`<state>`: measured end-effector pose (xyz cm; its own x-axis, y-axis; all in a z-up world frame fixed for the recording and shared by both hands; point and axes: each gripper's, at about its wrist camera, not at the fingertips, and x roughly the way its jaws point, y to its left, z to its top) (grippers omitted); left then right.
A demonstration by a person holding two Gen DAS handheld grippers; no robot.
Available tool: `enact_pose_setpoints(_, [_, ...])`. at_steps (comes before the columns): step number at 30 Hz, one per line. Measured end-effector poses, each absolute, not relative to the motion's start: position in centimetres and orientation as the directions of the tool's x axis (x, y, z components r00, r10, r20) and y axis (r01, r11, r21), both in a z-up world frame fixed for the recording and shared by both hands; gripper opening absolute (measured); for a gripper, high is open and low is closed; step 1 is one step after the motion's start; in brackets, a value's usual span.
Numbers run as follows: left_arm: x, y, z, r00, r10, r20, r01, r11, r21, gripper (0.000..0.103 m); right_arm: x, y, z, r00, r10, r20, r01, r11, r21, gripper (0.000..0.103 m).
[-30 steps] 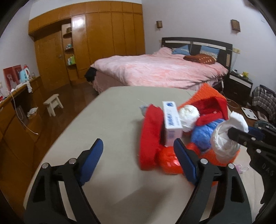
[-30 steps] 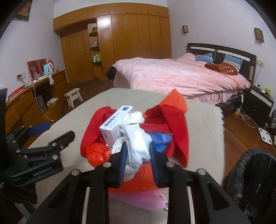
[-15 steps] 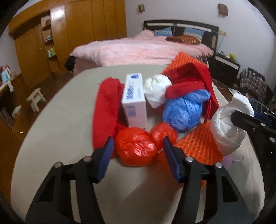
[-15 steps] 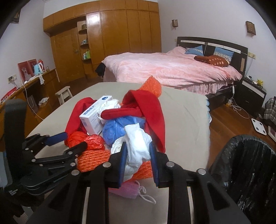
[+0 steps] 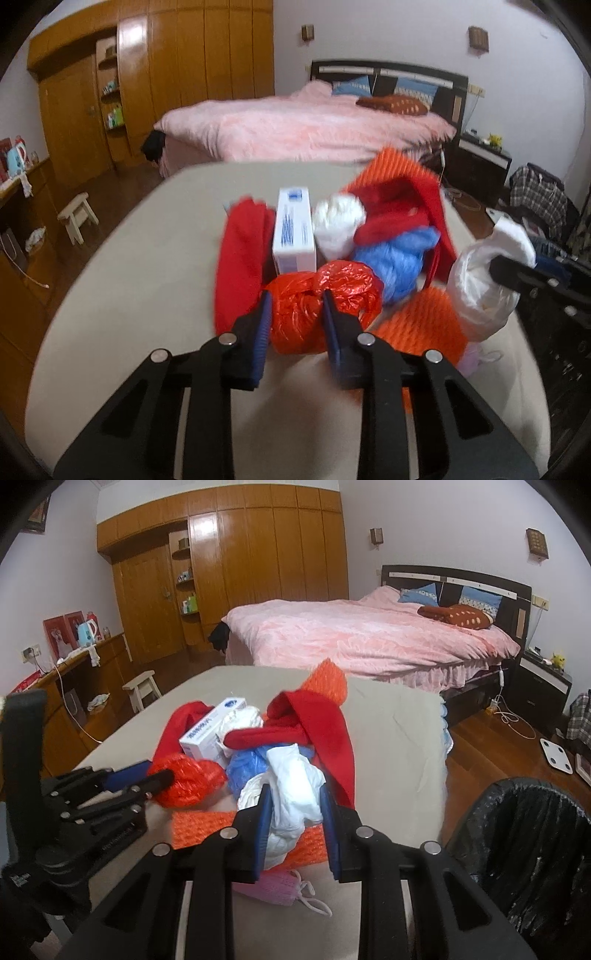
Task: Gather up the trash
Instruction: 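Grasp the red plastic bag with the left tool while the right tool holds the white bag, then carry both bags over the trash bin and open both tools to drop them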
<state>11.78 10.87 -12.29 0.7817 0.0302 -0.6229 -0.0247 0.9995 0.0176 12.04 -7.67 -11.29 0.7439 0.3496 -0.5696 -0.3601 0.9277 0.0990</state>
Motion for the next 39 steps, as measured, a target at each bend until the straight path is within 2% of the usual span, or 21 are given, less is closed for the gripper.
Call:
enact_pose_setpoints(6, [10.2, 10.1, -8.7, 0.835, 0.017, -0.550, -0.008, 1.000, 0.020, 0.026, 10.9, -8.4, -9.2, 0.771, 0.357, -0.526, -0.359, 0.928, 0.104, 0.026])
enact_pose_setpoints(11, [9.6, 8.3, -7.0, 0.853, -0.016, -0.522, 0.029, 0.999, 0.017, 0.025, 10.0, -10.2, -7.4, 0.797, 0.345, -0.496, -0.336, 0.935, 0.111, 0.026])
enact_pose_setpoints(21, [9.2, 2.8, -6.0, 0.846, -0.141, -0.515, 0.162, 0.987, -0.003, 0.025, 7.9, -16.2, -6.5, 0.836, 0.243, -0.492, -0.216, 0.970, 0.113, 0.026])
enact_pose_setpoints(39, [9.7, -10.2, -8.0, 0.728, -0.394, -0.561, 0.446, 0.894, -0.048, 0.026, 4.8, -30.3, -8.7, 0.831, -0.077, -0.551, 0.142, 0.987, 0.077, 0.026])
